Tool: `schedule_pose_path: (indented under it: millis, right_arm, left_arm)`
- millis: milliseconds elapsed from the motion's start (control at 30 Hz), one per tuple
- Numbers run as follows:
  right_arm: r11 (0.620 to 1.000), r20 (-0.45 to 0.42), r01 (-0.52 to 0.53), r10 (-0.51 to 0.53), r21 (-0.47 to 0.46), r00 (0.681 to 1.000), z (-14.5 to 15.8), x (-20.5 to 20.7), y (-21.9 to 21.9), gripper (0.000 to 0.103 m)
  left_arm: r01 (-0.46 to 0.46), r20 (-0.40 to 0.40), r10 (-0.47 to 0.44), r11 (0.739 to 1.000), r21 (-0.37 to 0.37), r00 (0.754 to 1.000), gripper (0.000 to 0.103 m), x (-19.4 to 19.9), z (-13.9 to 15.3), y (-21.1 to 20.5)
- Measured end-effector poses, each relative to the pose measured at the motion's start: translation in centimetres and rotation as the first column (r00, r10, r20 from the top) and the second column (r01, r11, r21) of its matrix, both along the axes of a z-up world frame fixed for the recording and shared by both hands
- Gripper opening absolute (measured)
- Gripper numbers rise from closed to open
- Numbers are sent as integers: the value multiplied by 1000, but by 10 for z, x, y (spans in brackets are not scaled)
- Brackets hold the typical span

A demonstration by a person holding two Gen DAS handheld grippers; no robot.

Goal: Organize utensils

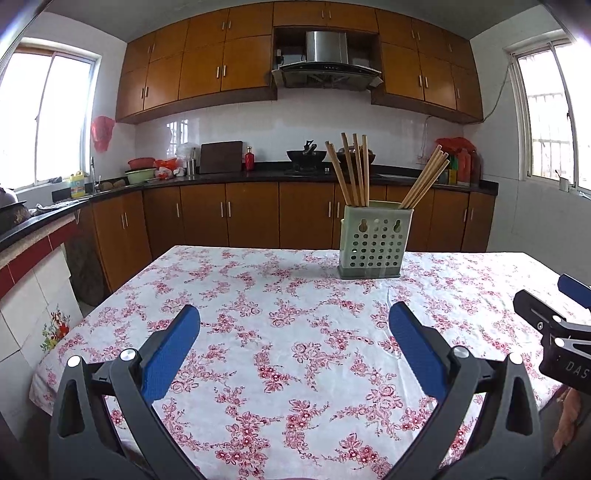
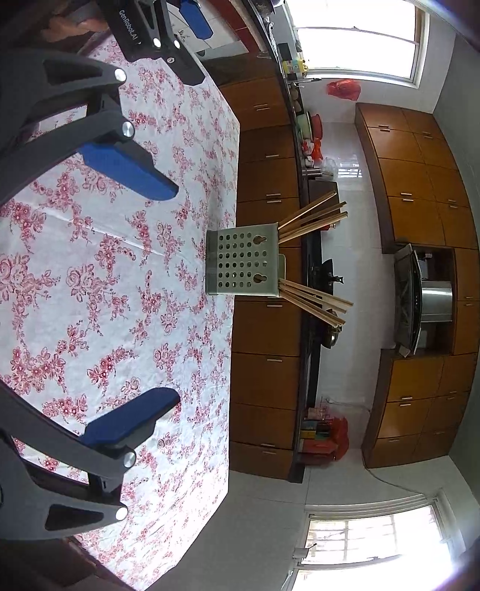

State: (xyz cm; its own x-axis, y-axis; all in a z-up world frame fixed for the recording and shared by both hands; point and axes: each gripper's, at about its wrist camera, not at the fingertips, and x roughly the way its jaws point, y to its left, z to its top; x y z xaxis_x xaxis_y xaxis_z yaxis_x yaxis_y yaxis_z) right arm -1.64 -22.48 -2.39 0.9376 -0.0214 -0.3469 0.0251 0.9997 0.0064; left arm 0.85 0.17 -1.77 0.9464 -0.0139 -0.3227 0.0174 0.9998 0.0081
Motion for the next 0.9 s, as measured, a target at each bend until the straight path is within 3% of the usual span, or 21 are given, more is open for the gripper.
schedule_pose_path:
  millis: [900]
  right_arm:
    - [1000,-23,11,-11,15,1000,-5,0,-10,99]
  left_arm:
    - [-2,-11,2,1000,-1,1000,101,0,-1,-2]
